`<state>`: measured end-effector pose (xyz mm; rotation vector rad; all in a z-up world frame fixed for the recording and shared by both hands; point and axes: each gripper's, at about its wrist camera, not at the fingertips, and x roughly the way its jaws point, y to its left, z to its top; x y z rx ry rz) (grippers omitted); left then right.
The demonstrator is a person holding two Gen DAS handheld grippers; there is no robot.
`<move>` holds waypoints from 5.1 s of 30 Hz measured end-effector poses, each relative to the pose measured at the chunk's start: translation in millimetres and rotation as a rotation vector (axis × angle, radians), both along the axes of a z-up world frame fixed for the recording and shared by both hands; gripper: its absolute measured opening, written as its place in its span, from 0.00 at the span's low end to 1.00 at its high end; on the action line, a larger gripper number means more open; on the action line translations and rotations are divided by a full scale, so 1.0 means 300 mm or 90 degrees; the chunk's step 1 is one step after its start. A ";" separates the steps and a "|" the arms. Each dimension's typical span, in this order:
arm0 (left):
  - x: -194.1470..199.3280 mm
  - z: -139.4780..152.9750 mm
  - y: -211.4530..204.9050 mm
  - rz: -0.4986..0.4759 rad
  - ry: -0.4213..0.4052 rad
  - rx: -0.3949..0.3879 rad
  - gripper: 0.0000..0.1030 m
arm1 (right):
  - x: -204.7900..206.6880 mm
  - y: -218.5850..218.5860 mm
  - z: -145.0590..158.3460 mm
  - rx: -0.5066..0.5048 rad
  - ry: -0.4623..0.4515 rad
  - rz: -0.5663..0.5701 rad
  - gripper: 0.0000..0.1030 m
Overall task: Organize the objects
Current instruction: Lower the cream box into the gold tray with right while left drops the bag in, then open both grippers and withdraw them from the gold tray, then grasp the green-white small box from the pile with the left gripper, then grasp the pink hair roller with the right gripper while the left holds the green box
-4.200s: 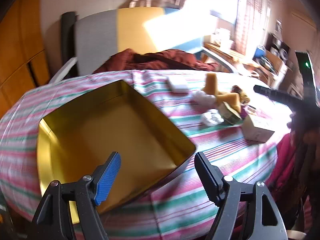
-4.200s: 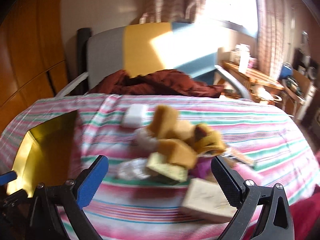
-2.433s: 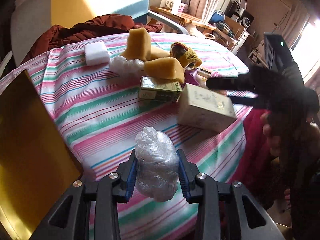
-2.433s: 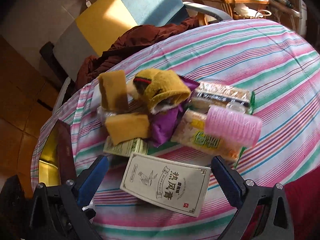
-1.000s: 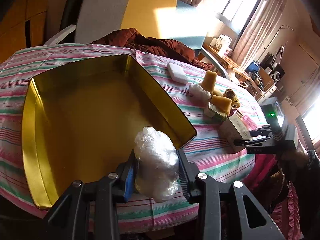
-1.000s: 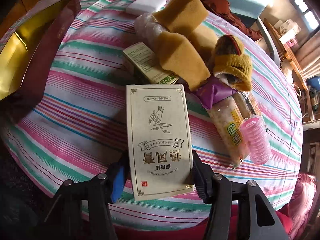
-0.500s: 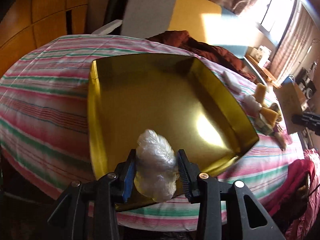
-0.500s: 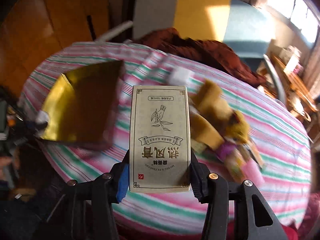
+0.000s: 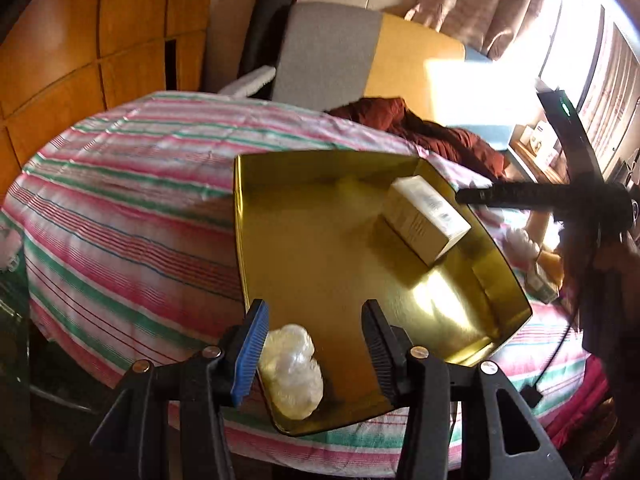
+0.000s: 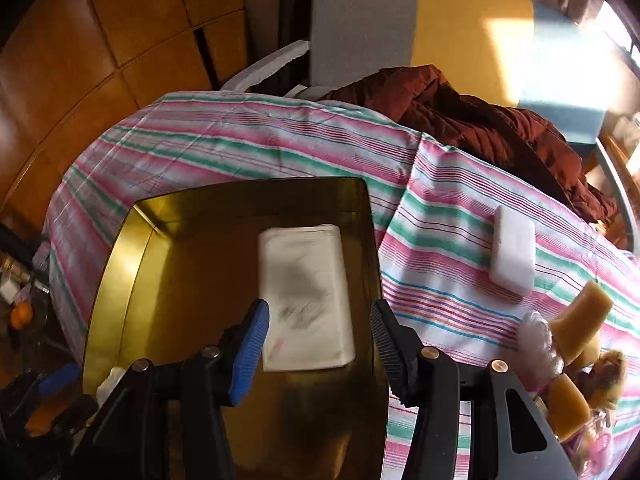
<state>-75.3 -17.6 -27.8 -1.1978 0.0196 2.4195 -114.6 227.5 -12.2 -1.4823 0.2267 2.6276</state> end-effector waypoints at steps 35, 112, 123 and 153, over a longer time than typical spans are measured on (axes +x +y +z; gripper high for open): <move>0.189 0.084 0.141 -0.033 0.070 -0.070 0.48 | 0.530 -0.157 0.086 0.113 0.163 -0.024 0.89; 0.234 -0.187 1.331 -0.445 -0.062 -0.137 0.71 | 1.002 0.969 -0.025 -0.135 0.189 -0.512 0.91; 0.302 -0.144 1.123 -0.421 -0.079 -0.079 0.71 | 1.017 1.015 -0.092 -0.150 0.117 -0.558 0.91; 0.215 0.111 0.484 -0.238 -0.023 0.059 0.71 | 1.028 0.950 -0.010 -0.067 0.166 -0.526 0.67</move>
